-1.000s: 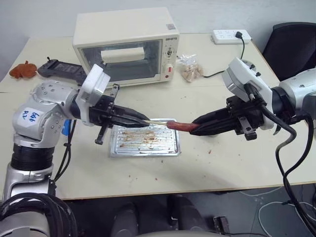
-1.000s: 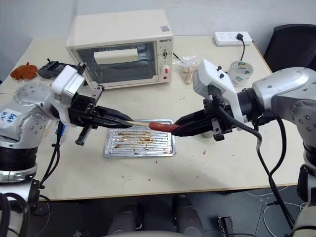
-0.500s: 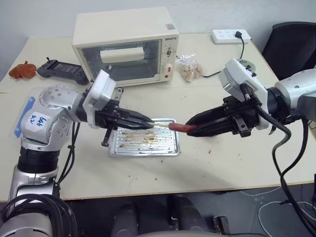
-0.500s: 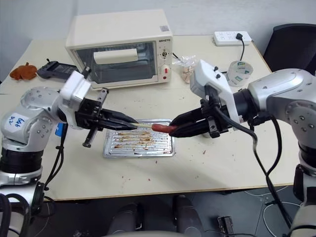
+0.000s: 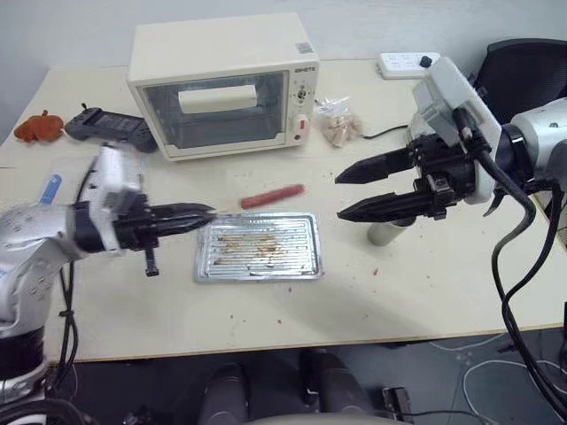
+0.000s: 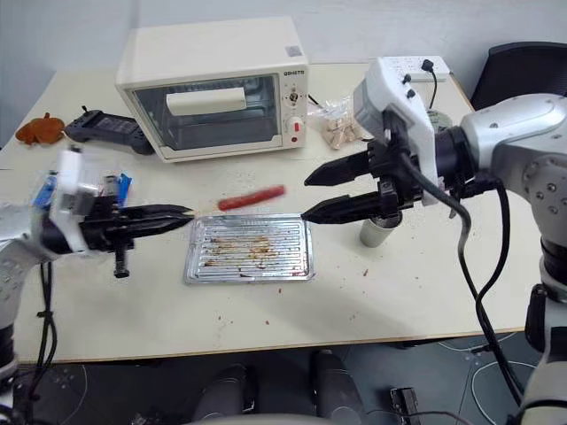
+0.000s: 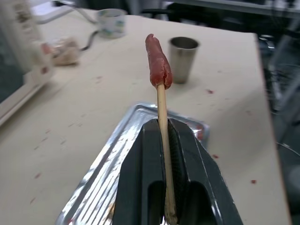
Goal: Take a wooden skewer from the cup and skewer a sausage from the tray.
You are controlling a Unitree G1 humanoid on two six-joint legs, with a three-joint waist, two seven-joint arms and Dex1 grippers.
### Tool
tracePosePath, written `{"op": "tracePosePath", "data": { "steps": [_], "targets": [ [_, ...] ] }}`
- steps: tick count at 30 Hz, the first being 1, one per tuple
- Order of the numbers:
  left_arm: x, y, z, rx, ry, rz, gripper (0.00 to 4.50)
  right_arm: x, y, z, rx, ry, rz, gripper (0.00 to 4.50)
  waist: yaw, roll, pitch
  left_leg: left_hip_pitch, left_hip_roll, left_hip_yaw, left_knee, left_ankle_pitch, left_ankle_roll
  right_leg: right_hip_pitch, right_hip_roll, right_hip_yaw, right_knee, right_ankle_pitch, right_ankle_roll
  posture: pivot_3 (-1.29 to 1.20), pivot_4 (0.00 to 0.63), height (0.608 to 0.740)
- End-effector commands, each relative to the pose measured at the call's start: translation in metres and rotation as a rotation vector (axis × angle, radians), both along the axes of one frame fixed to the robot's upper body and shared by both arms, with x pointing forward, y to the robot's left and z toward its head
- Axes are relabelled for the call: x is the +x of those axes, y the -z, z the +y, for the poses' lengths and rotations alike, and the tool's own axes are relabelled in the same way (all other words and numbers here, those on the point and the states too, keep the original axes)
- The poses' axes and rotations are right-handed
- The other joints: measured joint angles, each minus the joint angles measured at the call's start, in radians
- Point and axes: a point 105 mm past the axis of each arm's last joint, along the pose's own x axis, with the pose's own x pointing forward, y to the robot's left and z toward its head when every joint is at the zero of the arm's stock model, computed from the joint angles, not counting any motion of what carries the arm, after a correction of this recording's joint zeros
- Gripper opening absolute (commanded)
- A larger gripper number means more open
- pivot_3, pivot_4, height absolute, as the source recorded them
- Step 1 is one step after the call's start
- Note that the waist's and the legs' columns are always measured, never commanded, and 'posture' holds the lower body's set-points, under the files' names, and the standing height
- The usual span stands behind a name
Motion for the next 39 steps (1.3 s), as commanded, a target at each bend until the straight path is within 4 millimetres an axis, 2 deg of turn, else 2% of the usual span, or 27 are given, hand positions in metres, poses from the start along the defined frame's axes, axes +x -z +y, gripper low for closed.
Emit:
{"op": "tracePosePath", "data": {
  "steps": [1, 2, 6, 9, 15, 20, 26, 31, 37, 39],
  "targets": [
    [-0.004, -0.006, 0.043, -0.04, -0.321, -0.079, 0.0, -0.002, -0.013, 0.003, 0.058, -0.019, -0.066, 4.19, 0.0, 0.0, 0.0, 0.0, 0.0, 0.0, 0.0, 0.0, 0.0, 0.0, 0.0, 0.0, 0.0, 0.0, 0.0, 0.0, 0.15, 0.74],
    [-0.006, 0.0, 0.06, -0.042, -0.435, -0.084, 0.0, 0.0, -0.014, 0.005, 0.077, -0.017, -0.074, 4.46, -0.002, 0.0, 0.0, 0.001, 0.0, 0.0, 0.0, 0.0, 0.0, 0.0, 0.0, 0.001, 0.0, 0.0, 0.0, 0.0, 0.15, 0.74],
    [-0.012, 0.016, 0.116, -0.059, -0.782, -0.07, 0.0, 0.006, -0.021, 0.013, 0.144, -0.02, -0.082, 4.46, 0.0, -0.001, -0.001, 0.002, 0.0, 0.0, 0.0, -0.001, -0.001, 0.001, 0.0, 0.001, 0.0, 0.0, 0.0, 0.0, 0.15, 0.74],
    [-0.015, 0.026, 0.144, -0.051, -0.931, -0.044, 0.0, 0.01, -0.025, 0.017, 0.171, -0.023, -0.088, 4.46, 0.003, -0.002, -0.001, 0.002, 0.0, 0.0, 0.0, -0.001, -0.001, 0.001, -0.001, 0.0, 0.0, 0.0, 0.0, 0.0, 0.15, 0.74],
    [-0.009, 0.031, 0.165, -0.063, -1.031, -0.04, 0.0, 0.013, -0.027, 0.019, 0.19, -0.025, -0.091, 4.46, 0.002, -0.002, -0.001, 0.001, -0.001, 0.001, 0.0, -0.004, -0.001, 0.001, -0.003, -0.001, -0.001, 0.0, 0.0, 0.0, 0.15, 0.74],
    [0.003, 0.039, 0.164, -0.048, -0.996, -0.008, 0.0, 0.016, -0.026, 0.019, 0.195, -0.017, -0.091, 4.46, 0.001, -0.002, -0.001, 0.001, 0.0, 0.001, 0.0, -0.004, -0.001, 0.001, -0.003, -0.001, -0.001, 0.0, 0.0, 0.0, 0.15, 0.74],
    [-0.001, 0.035, 0.167, -0.068, -1.0, -0.002, 1.71, 0.018, -0.026, 0.017, 0.192, -0.013, -0.094, 4.49, -0.004, -0.002, -0.001, 0.001, 0.001, 0.003, 0.0, -0.005, -0.001, 0.0, -0.004, -0.001, -0.001, 0.0, 0.0, 0.0, 0.15, 0.74],
    [-0.028, 0.016, 0.168, -0.106, -0.978, -0.02, 3.07, 0.021, -0.025, 0.014, 0.187, -0.011, -0.098, 4.49, -0.011, -0.002, -0.001, 0.001, 0.002, 0.003, 0.0, -0.006, -0.002, 0.0, -0.004, -0.001, -0.001, 0.0, 0.0, 0.0, 0.15, 0.74],
    [-0.097, 0.006, 0.175, -0.099, -0.919, 0.032, 3.07, 0.027, -0.022, 0.014, 0.186, -0.02, -0.104, 4.49, -0.028, -0.002, -0.001, 0.004, 0.003, 0.002, -0.001, -0.007, -0.002, 0.0, -0.006, -0.002, -0.002, -0.001, -0.002, 0.0, 0.15, 0.74],
    [-0.111, 0.004, 0.185, -0.078, -0.949, 0.036, 3.07, 0.029, -0.021, 0.015, 0.186, -0.025, -0.104, 4.49, -0.029, -0.002, -0.001, 0.006, 0.003, 0.002, -0.002, -0.008, -0.002, 0.0, -0.005, -0.002, -0.001, -0.001, -0.002, 0.0, 0.15, 0.74]
  ]
}}
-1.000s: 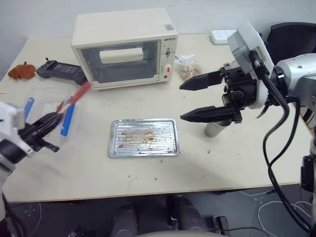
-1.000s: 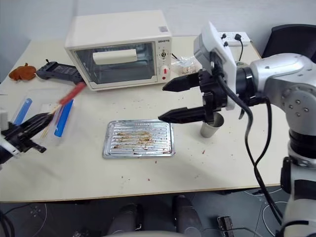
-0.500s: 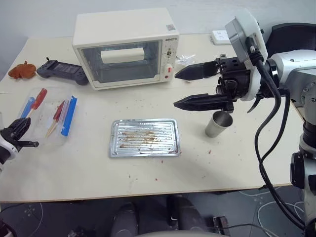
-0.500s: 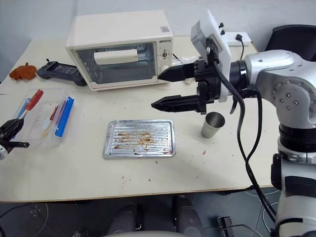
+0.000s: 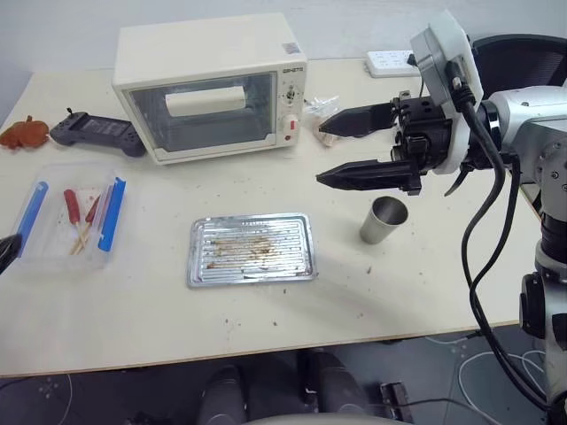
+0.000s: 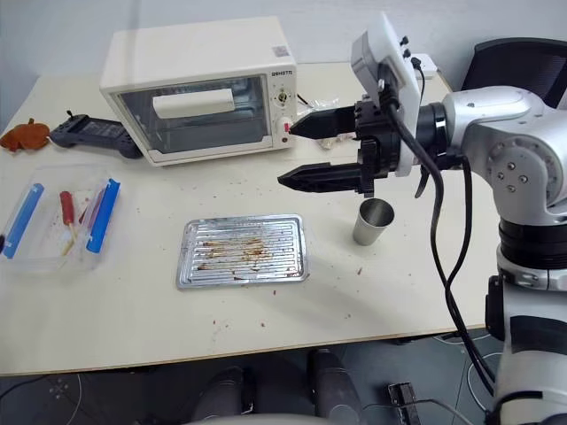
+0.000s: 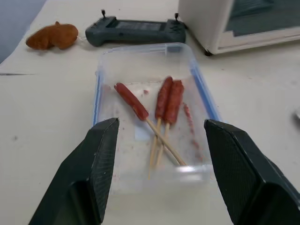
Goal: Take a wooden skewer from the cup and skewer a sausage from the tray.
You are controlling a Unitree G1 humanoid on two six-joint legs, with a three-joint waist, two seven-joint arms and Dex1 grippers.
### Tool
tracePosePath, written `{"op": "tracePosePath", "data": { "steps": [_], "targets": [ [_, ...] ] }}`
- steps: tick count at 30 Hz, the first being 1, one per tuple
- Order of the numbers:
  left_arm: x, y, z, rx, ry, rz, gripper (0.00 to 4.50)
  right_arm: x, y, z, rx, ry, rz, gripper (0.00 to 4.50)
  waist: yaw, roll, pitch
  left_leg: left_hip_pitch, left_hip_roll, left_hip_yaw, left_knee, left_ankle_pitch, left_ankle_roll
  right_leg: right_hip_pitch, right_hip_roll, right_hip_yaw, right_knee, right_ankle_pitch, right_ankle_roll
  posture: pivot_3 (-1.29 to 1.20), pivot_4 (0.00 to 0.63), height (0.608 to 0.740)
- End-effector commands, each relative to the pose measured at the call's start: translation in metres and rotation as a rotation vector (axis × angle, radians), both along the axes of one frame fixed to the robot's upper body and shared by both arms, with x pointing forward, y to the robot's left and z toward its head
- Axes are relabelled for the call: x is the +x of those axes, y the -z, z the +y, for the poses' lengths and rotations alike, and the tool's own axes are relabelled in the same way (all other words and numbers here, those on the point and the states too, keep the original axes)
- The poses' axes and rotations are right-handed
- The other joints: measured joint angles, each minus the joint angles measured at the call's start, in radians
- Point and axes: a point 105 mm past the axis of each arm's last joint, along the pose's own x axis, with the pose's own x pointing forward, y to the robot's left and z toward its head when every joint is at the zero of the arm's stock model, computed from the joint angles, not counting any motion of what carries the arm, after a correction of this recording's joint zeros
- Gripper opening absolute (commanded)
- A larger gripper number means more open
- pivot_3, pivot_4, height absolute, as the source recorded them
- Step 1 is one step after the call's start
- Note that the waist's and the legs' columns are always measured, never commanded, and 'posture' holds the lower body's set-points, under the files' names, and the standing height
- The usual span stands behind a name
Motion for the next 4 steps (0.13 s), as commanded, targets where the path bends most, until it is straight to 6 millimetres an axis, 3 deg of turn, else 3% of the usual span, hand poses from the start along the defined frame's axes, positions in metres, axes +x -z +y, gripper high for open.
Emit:
{"op": "tracePosePath", "data": {
  "steps": [1, 4],
  "targets": [
    [-0.0232, -0.02, 0.0122, 0.057, -0.023, -0.037, 3.07, -0.0009, -0.0047, 0.0019, 0.004, -0.025, -0.044, 4.49, -0.001, 0.0, 0.0, 0.001, 0.0, 0.0, 0.0, 0.0, 0.0, 0.0, 0.001, 0.0, 0.0, 0.0, 0.0, 0.0, 0.15, 0.74],
    [-0.0199, -0.0262, 0.0176, 0.07, -0.036, -0.056, 3.07, 0.0005, -0.0026, 0.0033, 0.003, -0.033, -0.045, 4.49, 0.002, 0.0, 0.0, 0.004, -0.001, 0.001, -0.001, 0.0, 0.0, 0.002, 0.001, 0.0, 0.0, -0.002, -0.003, 0.0, 0.15, 0.74]
  ]
}}
